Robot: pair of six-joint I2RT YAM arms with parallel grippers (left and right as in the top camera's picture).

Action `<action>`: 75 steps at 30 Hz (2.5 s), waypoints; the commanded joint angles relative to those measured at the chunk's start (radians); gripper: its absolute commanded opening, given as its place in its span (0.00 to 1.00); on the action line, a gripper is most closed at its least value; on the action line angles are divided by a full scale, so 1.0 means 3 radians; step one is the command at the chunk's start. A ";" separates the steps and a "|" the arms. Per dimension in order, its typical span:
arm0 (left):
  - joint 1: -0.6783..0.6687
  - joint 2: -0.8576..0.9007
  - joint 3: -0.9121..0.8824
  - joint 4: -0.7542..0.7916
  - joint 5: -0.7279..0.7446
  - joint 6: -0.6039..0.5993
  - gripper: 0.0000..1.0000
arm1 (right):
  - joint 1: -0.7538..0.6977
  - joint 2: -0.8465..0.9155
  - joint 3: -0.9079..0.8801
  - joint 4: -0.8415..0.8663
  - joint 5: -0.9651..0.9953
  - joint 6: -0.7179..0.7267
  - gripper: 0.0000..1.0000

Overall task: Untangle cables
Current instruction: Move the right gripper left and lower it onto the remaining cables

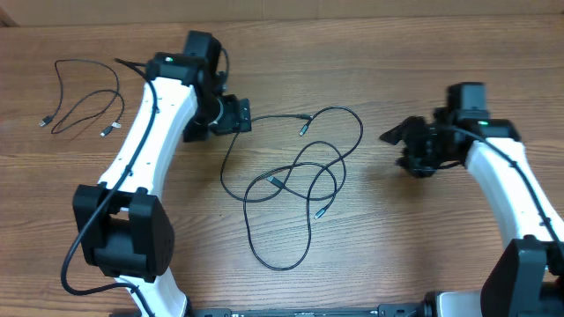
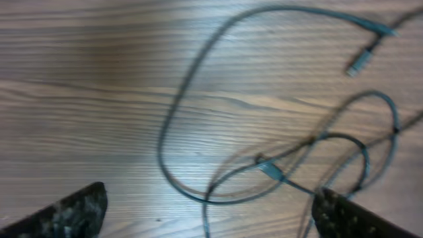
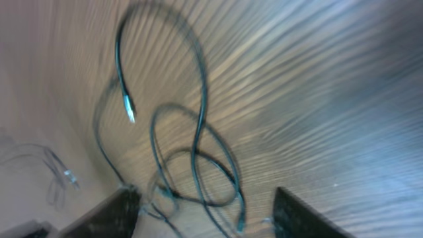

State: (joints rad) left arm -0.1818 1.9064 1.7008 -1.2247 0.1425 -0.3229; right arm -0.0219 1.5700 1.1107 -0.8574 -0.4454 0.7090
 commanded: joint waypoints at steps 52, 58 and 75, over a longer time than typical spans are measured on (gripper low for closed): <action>0.0125 -0.0051 -0.0051 0.0022 -0.0421 0.0029 1.00 | 0.2898 0.1114 0.0004 0.2005 0.1883 0.1925 0.39; 0.0125 -0.0051 -0.0051 0.0022 -0.0421 0.0031 0.99 | 0.2914 0.1335 0.0004 0.2094 0.1895 0.1925 0.39; 0.0125 -0.0051 -0.0051 0.0022 -0.0421 0.0029 1.00 | 0.2912 0.1578 0.0004 0.2093 0.1926 0.1896 0.17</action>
State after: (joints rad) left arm -0.1467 1.9064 1.6958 -1.2194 0.0246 -0.3214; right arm 0.8524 1.9873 1.1332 -0.2089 0.1154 1.2823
